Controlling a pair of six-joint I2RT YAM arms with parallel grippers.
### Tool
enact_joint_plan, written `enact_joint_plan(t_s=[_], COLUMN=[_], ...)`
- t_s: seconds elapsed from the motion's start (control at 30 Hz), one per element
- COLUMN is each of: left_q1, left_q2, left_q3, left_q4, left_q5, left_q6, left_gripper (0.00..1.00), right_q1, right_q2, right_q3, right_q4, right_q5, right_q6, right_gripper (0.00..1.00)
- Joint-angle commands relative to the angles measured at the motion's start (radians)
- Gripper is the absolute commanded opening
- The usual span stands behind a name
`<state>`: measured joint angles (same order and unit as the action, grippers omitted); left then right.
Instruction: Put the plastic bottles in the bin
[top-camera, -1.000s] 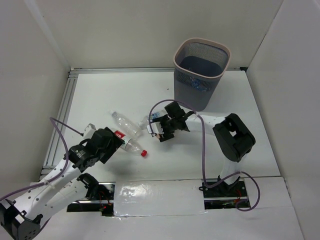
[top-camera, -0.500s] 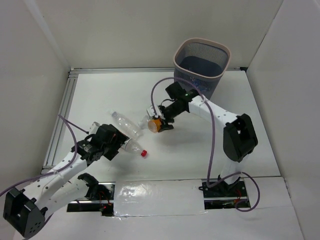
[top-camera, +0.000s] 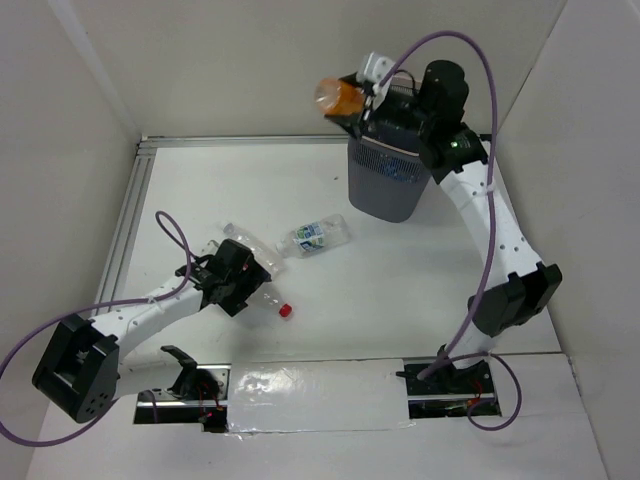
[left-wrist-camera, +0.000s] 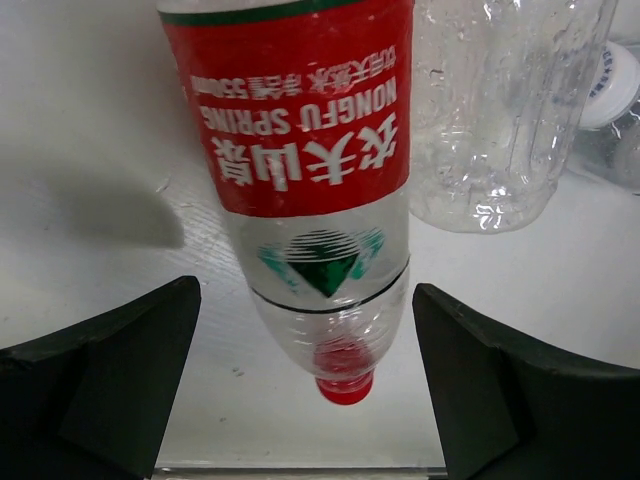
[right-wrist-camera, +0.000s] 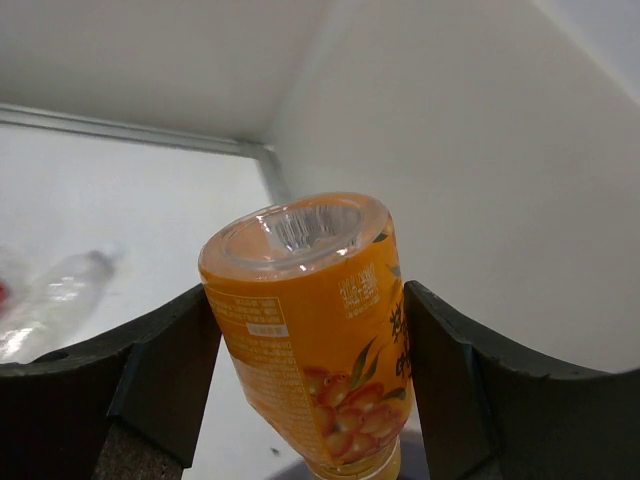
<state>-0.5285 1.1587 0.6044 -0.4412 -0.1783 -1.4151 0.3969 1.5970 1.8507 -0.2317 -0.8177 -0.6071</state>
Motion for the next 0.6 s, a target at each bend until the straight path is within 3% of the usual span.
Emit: enact_joint_plan(t_s=[0.0, 0.1, 0.2, 0.23, 0.27, 0.37, 0.57], left_q1=[0.004, 0.004, 0.004, 0.004, 0.004, -0.005, -0.014], left_q2=[0.025, 0.049, 0.072, 0.081, 0.081, 0.09, 0.099], left_q3=[0.032, 0.032, 0.032, 0.032, 0.032, 0.014, -0.006], left_q4=[0.067, 0.09, 0.099, 0.099, 0.099, 0.099, 0.099], left_q5=[0.016, 0.016, 0.016, 0.016, 0.016, 0.016, -0.003], left_q6=[0.044, 0.053, 0.062, 0.062, 0.071, 0.071, 0.071], left_gripper=[1.0, 1.0, 0.97, 0.97, 0.95, 0.9, 0.77], right_q1=[-0.108, -0.192, -0.252, -0.268, -0.279, -0.3, -0.322], right_q2=[0.099, 0.129, 0.179, 0.204, 0.213, 0.224, 0.155], right_q3=[0.076, 0.076, 0.103, 0.122, 0.122, 0.133, 0.053], right_q4=[0.124, 0.144, 0.106, 0.089, 0.056, 0.014, -0.004], right_q5=[0.167, 0.229, 0.238, 0.224, 0.212, 0.183, 0.08], right_q6=[0.167, 0.178, 0.187, 0.197, 0.198, 0.208, 0.23], right_gripper=[0.39, 0.45, 0.56, 0.64, 0.79, 0.97, 1.0])
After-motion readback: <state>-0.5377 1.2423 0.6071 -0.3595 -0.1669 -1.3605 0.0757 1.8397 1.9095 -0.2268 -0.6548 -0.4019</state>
